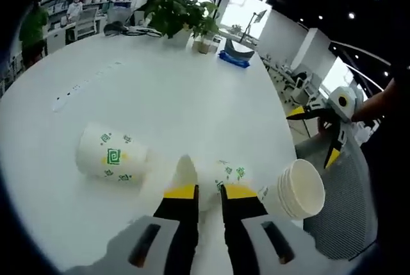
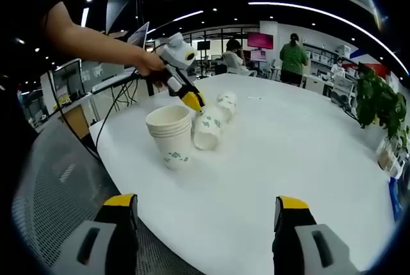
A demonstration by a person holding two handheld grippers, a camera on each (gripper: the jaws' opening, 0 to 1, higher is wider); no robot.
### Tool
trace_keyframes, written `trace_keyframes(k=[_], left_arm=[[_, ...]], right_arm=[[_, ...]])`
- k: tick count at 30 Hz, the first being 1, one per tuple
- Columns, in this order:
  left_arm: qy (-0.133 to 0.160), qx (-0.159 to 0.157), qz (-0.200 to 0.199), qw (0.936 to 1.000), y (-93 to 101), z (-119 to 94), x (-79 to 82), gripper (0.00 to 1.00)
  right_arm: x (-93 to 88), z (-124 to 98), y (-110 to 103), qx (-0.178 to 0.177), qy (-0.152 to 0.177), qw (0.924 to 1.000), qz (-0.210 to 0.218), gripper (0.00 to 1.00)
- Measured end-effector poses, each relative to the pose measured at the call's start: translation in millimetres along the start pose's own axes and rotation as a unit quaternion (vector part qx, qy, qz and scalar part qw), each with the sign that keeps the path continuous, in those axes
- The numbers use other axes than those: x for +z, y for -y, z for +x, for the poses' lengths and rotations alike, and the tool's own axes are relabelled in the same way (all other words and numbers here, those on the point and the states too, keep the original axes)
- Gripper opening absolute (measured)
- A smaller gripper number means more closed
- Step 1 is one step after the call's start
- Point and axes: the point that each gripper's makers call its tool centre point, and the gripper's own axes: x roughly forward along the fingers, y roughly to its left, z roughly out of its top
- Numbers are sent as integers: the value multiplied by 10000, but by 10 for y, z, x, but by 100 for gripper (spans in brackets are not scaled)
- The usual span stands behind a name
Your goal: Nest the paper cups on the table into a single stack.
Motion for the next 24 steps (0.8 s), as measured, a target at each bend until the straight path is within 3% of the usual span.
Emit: trace_keyframes(k=[7, 14, 24], left_arm=[[207, -461, -344, 9981, 122, 65, 24, 2], [400, -731, -537, 9951, 217, 93, 13, 0], [691, -563, -478, 9949, 260, -44, 136, 0]], right_arm=[[-4, -4, -3, -41, -40, 10000, -24, 88], [-18, -3, 5, -63, -70, 9999, -50, 87], [5, -7, 5, -71, -16, 9999, -82, 87]])
